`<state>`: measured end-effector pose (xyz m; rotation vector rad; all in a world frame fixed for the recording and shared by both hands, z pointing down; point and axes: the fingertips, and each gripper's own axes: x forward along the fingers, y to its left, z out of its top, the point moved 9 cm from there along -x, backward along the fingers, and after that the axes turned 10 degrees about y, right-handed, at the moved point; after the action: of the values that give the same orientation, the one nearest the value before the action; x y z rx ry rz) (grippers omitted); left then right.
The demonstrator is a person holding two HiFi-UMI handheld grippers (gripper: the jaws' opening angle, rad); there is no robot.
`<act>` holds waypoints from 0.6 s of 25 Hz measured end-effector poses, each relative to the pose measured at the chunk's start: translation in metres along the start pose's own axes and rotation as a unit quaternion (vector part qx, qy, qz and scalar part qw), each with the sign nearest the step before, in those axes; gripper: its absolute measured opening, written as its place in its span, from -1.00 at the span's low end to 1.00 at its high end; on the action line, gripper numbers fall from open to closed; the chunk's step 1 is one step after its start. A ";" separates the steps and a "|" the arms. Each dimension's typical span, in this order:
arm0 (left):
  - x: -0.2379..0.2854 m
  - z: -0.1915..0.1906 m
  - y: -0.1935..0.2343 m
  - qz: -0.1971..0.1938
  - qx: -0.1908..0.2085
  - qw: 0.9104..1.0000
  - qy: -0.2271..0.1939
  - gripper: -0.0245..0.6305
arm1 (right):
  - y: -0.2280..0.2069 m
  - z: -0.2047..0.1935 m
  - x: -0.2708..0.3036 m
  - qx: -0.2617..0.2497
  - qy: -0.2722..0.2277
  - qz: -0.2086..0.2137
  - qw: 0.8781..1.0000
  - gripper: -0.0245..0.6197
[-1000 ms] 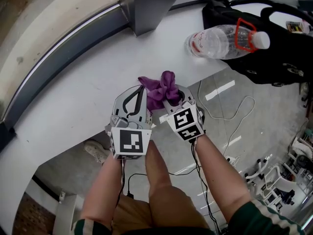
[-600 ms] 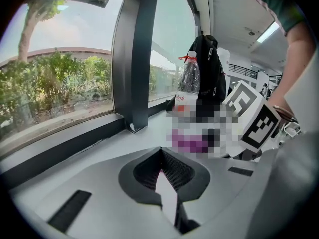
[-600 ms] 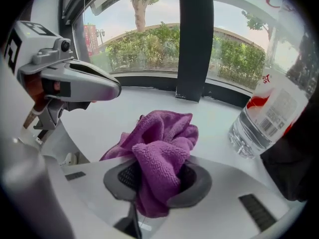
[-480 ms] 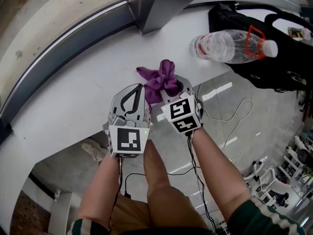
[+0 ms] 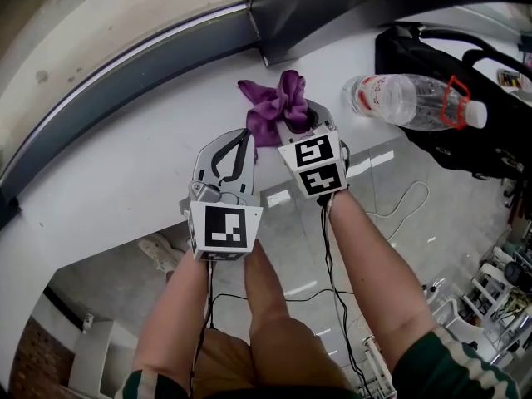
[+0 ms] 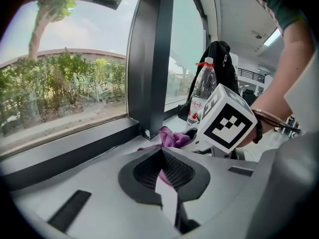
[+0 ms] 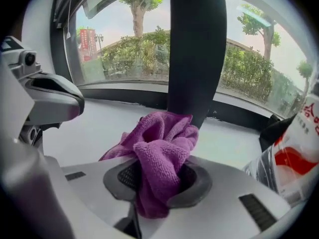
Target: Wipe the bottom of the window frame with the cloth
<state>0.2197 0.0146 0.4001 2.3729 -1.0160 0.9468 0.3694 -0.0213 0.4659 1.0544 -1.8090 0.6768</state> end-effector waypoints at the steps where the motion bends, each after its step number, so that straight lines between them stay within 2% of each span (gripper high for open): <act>1: -0.001 0.001 0.002 0.001 -0.002 1.000 -0.003 -0.90 | -0.002 0.005 0.003 0.001 -0.001 -0.001 1.000 -0.56; 6: -0.008 0.002 0.011 0.006 -0.010 1.000 -0.010 -0.90 | -0.010 0.026 0.012 0.002 -0.006 -0.013 1.000 -0.56; 11: -0.019 -0.005 0.024 0.013 -0.024 1.000 -0.014 -0.90 | -0.007 0.029 0.014 0.009 -0.009 -0.042 0.999 -0.57; 15: -0.028 -0.013 0.037 0.026 -0.039 0.999 -0.015 -0.90 | -0.002 0.030 0.013 0.015 0.009 -0.069 0.997 -0.59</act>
<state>0.1721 0.0108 0.3919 2.3141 -1.1101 0.8748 0.3551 -0.0506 0.4643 1.1768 -1.6974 0.6297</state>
